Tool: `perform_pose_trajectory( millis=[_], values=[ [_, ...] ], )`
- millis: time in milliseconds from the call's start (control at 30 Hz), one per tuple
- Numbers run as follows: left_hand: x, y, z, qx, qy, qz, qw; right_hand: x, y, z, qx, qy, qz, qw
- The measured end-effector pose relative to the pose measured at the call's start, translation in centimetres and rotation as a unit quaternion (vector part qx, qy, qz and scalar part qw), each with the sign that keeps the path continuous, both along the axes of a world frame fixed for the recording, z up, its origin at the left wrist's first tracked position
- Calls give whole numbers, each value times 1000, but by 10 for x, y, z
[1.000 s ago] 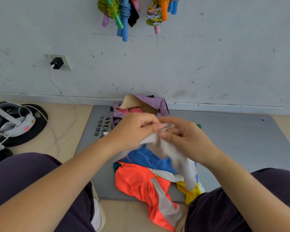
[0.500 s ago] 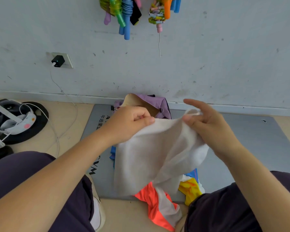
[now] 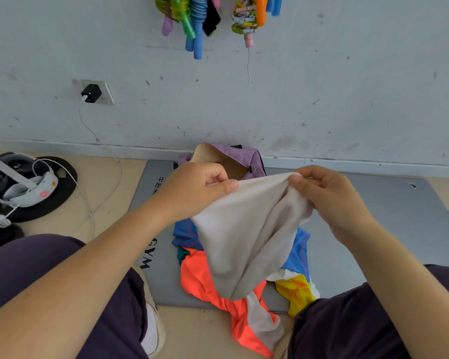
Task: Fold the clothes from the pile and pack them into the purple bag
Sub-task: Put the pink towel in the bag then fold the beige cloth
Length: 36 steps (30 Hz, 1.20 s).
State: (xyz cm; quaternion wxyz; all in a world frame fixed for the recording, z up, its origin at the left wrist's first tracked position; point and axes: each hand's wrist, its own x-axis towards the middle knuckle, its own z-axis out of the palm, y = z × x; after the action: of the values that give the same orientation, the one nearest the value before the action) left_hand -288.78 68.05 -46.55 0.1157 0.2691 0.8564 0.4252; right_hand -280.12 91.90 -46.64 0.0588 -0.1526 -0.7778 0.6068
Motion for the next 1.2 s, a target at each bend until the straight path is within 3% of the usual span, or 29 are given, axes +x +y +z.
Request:
perform_pose_trajectory(
  millis=[100,300,500,800,933,1100,1200],
  values=[
    [1,2,-1,-15,4,-5,1000,1,-1,0,16,-5,43,999],
    [20,18,-5,66,-39,-80,994,10,-32,-2,6,-38,237,971],
    [13,12,-3,32,-50,-72,996,5,-22,-5,-23,-42,155,987],
    [-7,-7,-2,-1,-9,-44,999,1,-8,-10,64,-53,94,992],
    [-11,-9,-5,28,-88,-4,996,-1,-4,-14,93,-52,77,991],
    [-6,-3,-6,137,-217,30,966,-2,-3,-15,109,-50,56,991],
    [0,2,-6,184,-241,40,952,0,-7,-14,89,-46,63,993]
  ],
)
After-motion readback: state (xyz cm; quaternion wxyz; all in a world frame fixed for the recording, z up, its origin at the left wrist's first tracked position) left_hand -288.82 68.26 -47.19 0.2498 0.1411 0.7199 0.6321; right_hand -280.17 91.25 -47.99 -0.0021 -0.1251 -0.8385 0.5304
